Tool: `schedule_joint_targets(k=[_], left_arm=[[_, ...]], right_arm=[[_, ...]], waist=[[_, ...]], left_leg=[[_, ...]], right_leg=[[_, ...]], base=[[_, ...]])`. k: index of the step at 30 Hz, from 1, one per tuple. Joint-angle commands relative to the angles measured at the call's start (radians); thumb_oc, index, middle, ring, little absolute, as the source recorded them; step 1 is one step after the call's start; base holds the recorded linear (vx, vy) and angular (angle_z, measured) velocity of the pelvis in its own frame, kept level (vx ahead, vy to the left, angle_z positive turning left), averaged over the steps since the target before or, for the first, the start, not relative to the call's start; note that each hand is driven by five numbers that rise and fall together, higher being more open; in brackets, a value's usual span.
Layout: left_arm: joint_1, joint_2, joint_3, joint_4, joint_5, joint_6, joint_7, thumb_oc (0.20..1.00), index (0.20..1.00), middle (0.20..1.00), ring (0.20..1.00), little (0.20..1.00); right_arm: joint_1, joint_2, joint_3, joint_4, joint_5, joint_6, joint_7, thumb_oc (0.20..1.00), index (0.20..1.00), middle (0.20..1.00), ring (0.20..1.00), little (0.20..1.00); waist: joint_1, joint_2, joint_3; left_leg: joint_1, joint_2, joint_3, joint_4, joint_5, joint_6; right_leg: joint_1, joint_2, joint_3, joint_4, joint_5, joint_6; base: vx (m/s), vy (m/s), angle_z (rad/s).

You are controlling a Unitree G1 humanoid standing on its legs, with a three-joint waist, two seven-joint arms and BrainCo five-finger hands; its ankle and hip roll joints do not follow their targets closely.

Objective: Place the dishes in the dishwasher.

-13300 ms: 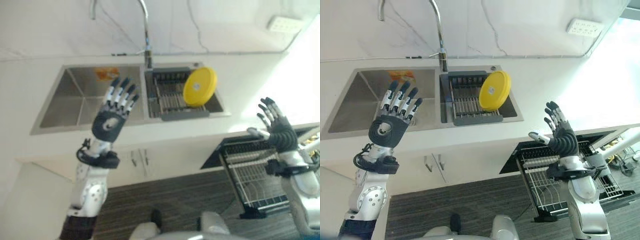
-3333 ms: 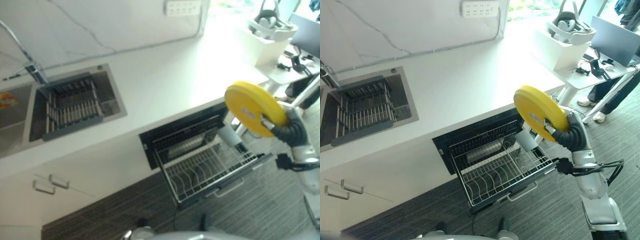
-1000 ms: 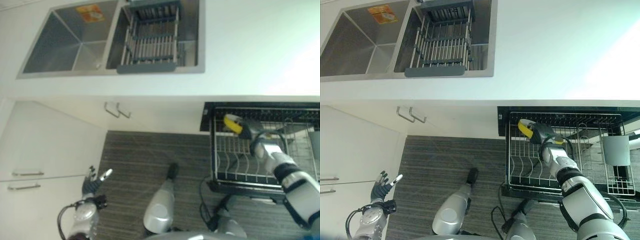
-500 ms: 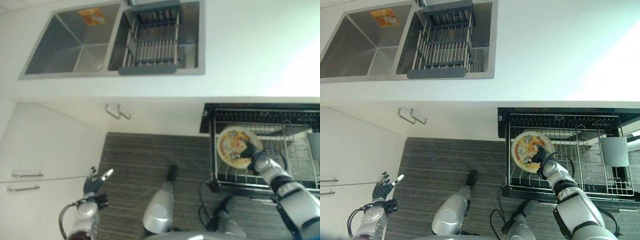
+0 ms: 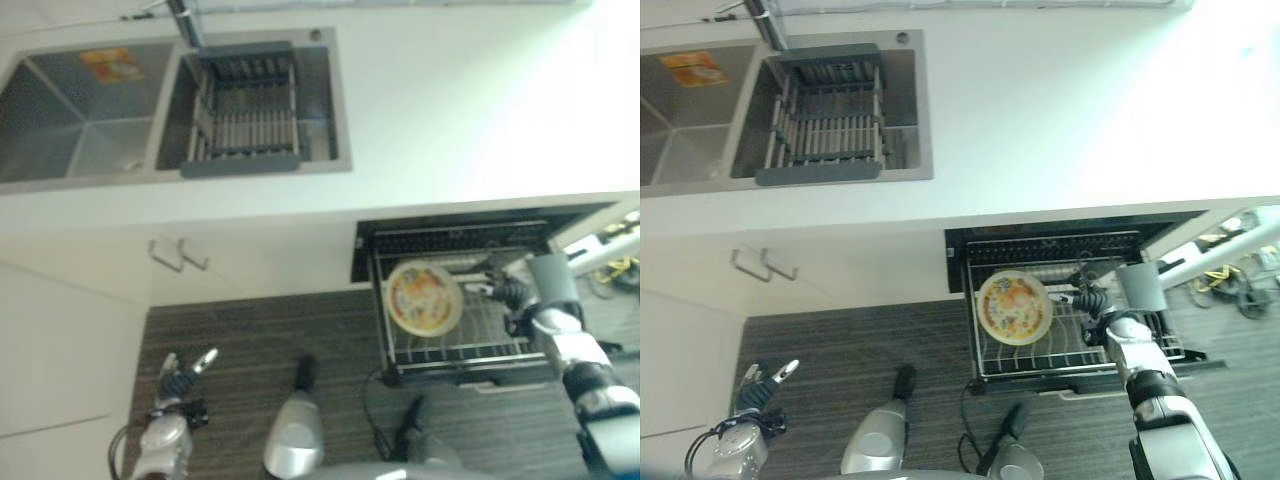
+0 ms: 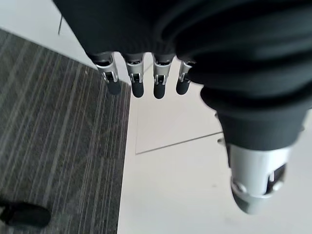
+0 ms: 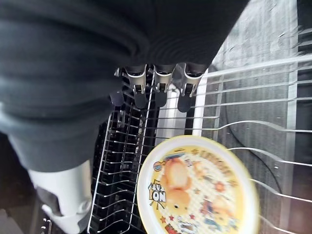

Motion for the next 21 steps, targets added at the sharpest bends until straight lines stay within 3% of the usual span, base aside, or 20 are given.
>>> schedule_joint_targets(k=[1,7,10,11,17,21], left_arm=[[0.048,-0.015,0.029,0.005,0.026,-0.007,0.035,1.000,1.000,1.000,1.000,1.000],[0.082,-0.044,0.102,0.044,0.037,-0.015,0.045,1.000,1.000,1.000,1.000,1.000],[0.087,-0.054,0.116,0.046,0.040,-0.013,0.045,1.000,1.000,1.000,1.000,1.000],[0.088,-0.055,0.119,0.041,0.039,-0.008,0.045,1.000,1.000,1.000,1.000,1.000],[0.083,-0.060,0.099,0.049,0.041,-0.002,0.048,1.000,1.000,1.000,1.000,1.000],[0.062,-0.055,0.060,0.063,0.045,0.008,0.051,1.000,1.000,1.000,1.000,1.000]], right_arm=[[0.038,-0.038,-0.120,-0.143,0.039,0.027,-0.049,1.000,1.000,1.000,1.000,1.000],[0.219,0.027,-0.324,-0.385,0.042,0.019,-0.146,1.000,1.000,1.000,1.000,1.000],[0.272,0.020,-0.383,-0.391,-0.143,0.000,-0.273,1.000,1.000,1.000,1.000,1.000],[0.288,0.003,-0.407,-0.386,-0.131,0.006,-0.295,1.000,1.000,1.000,1.000,1.000],[0.328,0.068,-0.433,-0.288,-0.022,0.068,-0.385,1.000,1.000,1.000,1.000,1.000],[0.297,0.123,-0.359,-0.009,0.121,0.043,-0.393,1.000,1.000,1.000,1.000,1.000]], waist=[[-0.038,0.043,-0.023],[-0.122,0.010,-0.055],[-0.144,0.010,-0.063],[-0.150,0.012,-0.064],[-0.163,0.034,-0.074],[-0.139,0.052,-0.080]], left_leg=[[0.037,0.005,0.112,-0.001,-0.101,0.030],[0.077,0.027,0.166,-0.001,-0.117,0.035],[0.090,0.030,0.185,-0.001,-0.123,0.038],[0.095,0.031,0.191,-0.001,-0.124,0.039],[0.120,0.028,0.213,-0.001,-0.132,0.039],[0.130,0.022,0.204,-0.001,-0.132,0.031]], right_leg=[[0.007,0.019,0.058,0.071,-0.076,0.038],[0.018,0.037,0.110,0.067,-0.081,0.045],[0.023,0.039,0.123,0.069,-0.084,0.048],[0.026,0.040,0.125,0.069,-0.085,0.048],[0.051,0.039,0.129,0.062,-0.098,0.043],[0.077,0.037,0.106,0.051,-0.106,0.032]], base=[[0.09,-0.070,-0.70],[0.02,-0.022,-0.45],[-0.01,-0.003,-0.27],[-0.01,-0.003,-0.13],[0.02,0.000,-0.12],[0.06,-0.027,0.07]])
